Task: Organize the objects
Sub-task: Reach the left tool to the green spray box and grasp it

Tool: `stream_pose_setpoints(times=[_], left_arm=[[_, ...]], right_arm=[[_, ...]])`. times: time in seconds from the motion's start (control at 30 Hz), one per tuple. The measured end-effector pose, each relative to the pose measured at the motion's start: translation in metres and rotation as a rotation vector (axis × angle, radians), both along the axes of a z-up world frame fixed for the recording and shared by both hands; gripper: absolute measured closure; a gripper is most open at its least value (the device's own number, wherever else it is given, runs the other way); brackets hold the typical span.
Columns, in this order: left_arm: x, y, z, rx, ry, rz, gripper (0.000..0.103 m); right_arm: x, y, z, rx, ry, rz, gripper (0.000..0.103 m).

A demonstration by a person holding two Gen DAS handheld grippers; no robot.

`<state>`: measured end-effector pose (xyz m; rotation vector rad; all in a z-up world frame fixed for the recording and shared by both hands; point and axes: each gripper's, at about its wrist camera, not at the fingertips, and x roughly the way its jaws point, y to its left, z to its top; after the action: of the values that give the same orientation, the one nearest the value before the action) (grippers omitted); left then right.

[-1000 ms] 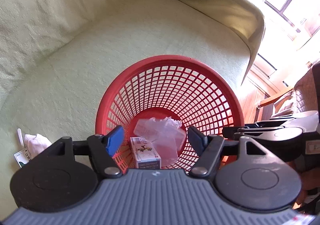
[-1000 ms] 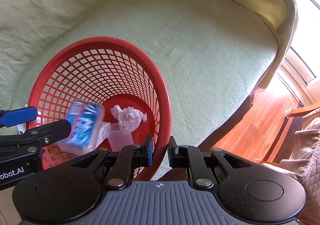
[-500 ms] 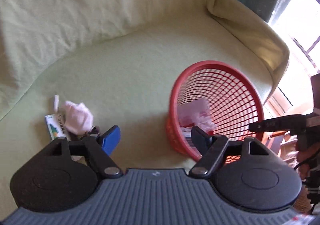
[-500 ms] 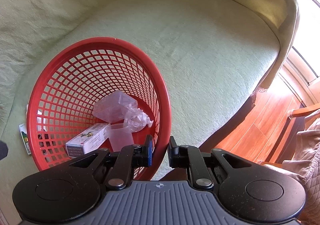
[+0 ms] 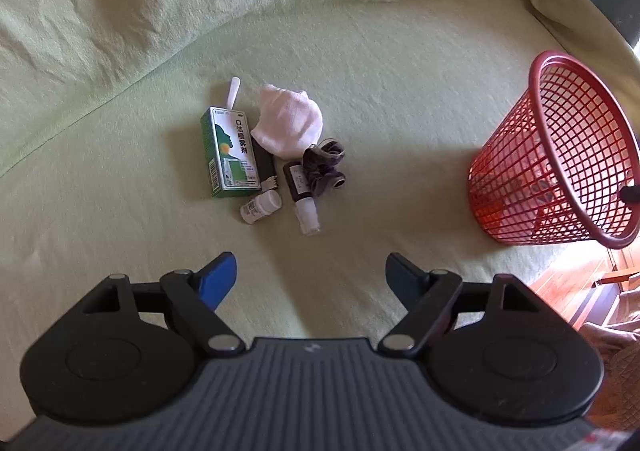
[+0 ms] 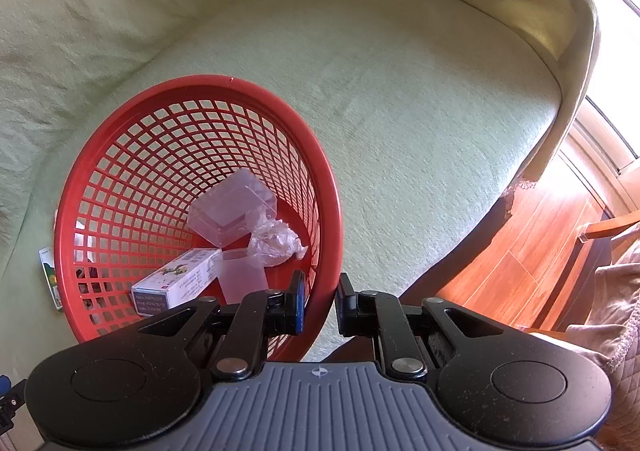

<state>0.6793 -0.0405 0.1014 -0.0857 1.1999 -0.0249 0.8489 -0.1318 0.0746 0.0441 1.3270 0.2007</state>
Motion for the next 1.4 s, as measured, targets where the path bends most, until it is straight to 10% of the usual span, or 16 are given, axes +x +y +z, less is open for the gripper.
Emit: stream_pose_setpoints(times=[0.23, 0.9, 1.4], left_arm=[[0.013, 0.027, -0.040, 0.023, 0.004, -0.035, 0.046], [0.117, 0.110, -0.144, -0.071, 0.029, 0.031, 0.057], [0.153, 0.108, -0.159, -0.123, 0.052, 0.066, 0.071]], right_arm=[[0.000, 0.002, 0.001, -0.008, 0.004, -0.026, 0.091], [0.005, 0.013, -0.004, -0.074, 0.029, -0.127, 0.092], [0.007, 0.017, -0.003, -0.095, 0.027, -0.162, 0.092]])
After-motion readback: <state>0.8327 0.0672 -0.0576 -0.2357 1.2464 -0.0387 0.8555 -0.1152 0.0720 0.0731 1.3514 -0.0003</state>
